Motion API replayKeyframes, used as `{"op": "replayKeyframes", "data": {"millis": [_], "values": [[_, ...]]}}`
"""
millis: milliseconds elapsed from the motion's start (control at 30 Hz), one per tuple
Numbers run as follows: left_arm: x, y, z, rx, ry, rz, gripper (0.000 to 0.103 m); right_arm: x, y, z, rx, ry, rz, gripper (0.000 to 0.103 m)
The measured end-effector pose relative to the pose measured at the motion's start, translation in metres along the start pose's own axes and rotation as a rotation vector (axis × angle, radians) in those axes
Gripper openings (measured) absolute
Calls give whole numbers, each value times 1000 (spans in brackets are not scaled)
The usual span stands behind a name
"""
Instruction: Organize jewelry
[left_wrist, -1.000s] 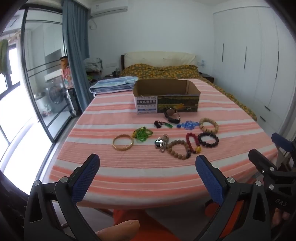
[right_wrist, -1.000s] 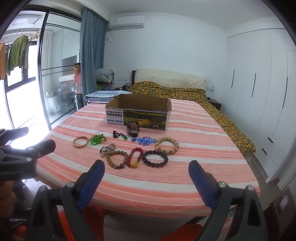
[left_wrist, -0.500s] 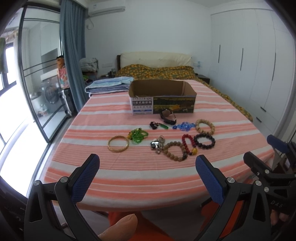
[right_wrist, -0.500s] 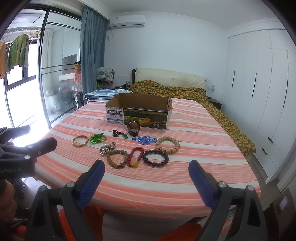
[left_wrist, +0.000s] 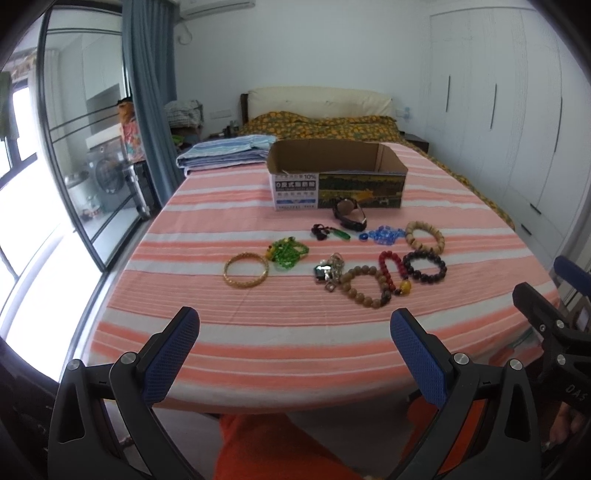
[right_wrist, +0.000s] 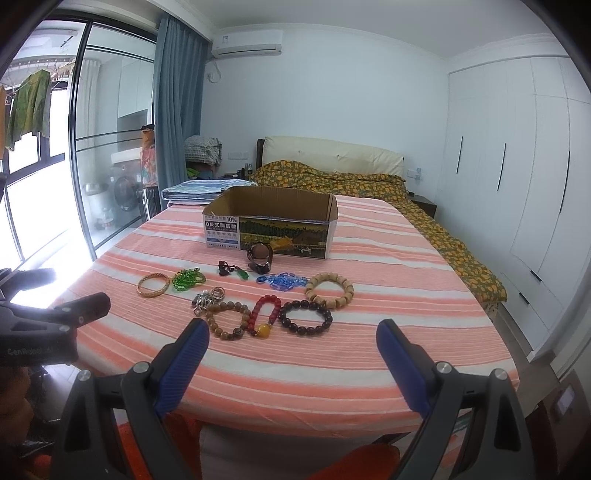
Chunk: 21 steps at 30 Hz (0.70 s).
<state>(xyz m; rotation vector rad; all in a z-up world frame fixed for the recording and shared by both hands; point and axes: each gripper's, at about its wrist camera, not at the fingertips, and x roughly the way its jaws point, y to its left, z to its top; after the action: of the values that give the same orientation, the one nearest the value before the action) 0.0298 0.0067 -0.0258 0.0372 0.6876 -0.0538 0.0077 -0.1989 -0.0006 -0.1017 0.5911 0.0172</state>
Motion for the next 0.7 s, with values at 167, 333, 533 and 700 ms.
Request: {"op": "replayKeyframes", "data": {"millis": [167, 333, 533, 700], "values": [[4, -8, -2, 44, 5, 5, 103, 4, -1, -2, 2, 10, 3, 94], [6, -13, 0, 66, 6, -8, 103, 6, -4, -1, 11, 12, -4, 94], [6, -13, 0, 63, 8, -25, 103, 9, -5, -3, 13, 28, -4, 94], [10, -14, 0, 59, 20, -36, 103, 9, -5, -3, 13, 34, -7, 94]]}}
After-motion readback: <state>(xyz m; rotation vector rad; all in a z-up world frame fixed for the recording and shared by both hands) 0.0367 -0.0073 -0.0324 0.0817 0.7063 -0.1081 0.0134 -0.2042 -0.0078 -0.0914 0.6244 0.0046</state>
